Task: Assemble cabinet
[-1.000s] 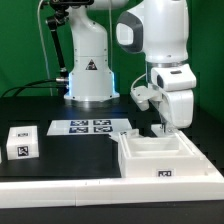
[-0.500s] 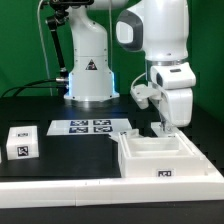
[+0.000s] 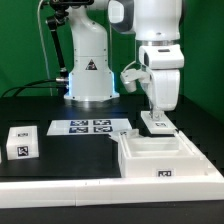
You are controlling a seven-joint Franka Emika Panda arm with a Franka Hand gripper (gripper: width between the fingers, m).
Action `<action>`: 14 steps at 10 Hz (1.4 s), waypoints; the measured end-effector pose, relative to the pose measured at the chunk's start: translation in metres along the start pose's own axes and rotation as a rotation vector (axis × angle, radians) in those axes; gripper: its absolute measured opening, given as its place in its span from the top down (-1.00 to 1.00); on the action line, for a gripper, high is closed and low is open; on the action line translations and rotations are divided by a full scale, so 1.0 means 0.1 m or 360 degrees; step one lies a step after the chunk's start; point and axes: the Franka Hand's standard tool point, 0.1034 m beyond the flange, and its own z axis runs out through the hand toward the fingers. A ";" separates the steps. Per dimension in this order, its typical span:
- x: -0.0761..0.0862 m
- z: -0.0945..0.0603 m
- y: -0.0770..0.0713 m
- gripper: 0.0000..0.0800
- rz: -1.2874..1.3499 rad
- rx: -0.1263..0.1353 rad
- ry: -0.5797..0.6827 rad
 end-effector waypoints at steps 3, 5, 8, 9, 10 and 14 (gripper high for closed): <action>-0.02 -0.01 0.04 0.82 0.0015 0.0000 -0.0001; -0.08 -0.05 0.15 0.82 -0.0005 -0.0006 -0.0003; -0.06 -0.02 0.31 0.82 0.0022 -0.0015 0.0018; -0.05 0.00 0.31 0.82 0.0027 -0.0012 0.0020; -0.05 0.00 0.31 0.82 0.0028 -0.0012 0.0020; -0.06 -0.02 0.32 0.82 0.0028 -0.0010 0.0015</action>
Offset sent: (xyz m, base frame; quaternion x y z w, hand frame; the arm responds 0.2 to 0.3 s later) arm 0.0000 0.0000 0.0000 0.0000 0.0000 0.0000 1.0000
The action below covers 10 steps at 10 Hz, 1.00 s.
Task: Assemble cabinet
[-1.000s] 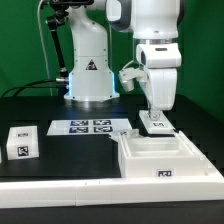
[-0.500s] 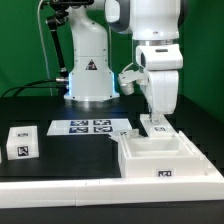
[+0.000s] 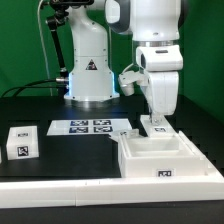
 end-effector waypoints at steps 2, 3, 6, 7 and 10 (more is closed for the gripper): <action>-0.01 -0.03 0.01 0.82 0.0000 0.0010 -0.0011; -0.01 -0.03 0.01 0.82 0.0000 0.0012 -0.0012; -0.02 -0.04 0.01 0.82 0.0004 0.0031 -0.0023; -0.01 -0.05 0.01 0.82 0.0012 0.0042 -0.0028; 0.03 -0.07 0.02 0.82 0.0009 0.0072 -0.0044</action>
Offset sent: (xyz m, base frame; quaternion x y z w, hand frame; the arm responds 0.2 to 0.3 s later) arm 0.0030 -0.0031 0.0094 0.0081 -0.0039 0.0048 0.9999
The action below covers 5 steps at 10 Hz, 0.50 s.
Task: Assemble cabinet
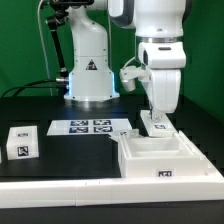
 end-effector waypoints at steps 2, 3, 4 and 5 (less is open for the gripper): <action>0.00 0.02 -0.01 0.82 0.0001 0.0005 0.0001; 0.00 0.02 -0.01 0.82 0.0000 0.0004 0.0002; 0.00 0.04 -0.01 0.82 -0.0002 -0.0018 0.0016; 0.01 0.01 -0.01 0.82 0.0002 -0.0011 0.0009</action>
Offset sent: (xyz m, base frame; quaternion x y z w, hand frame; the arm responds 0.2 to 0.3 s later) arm -0.0072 -0.0028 -0.0061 -0.0426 0.0222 -0.0278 0.9985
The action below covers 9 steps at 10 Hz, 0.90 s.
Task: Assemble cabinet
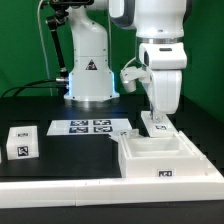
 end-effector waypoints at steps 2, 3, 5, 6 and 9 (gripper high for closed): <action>0.00 -0.03 0.05 0.82 0.0002 -0.0007 0.0000; -0.01 -0.03 0.05 0.82 0.0005 0.0003 -0.0005; -0.03 -0.03 0.07 0.82 0.0011 0.0003 -0.0004; -0.03 -0.02 0.08 0.82 0.0012 0.0006 -0.0003; 0.02 0.01 0.22 0.82 0.0029 -0.0010 0.0022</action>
Offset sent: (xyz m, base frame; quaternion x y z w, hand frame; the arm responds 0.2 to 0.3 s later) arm 0.0104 -0.0011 0.0069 0.0087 -0.0053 0.0013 0.9999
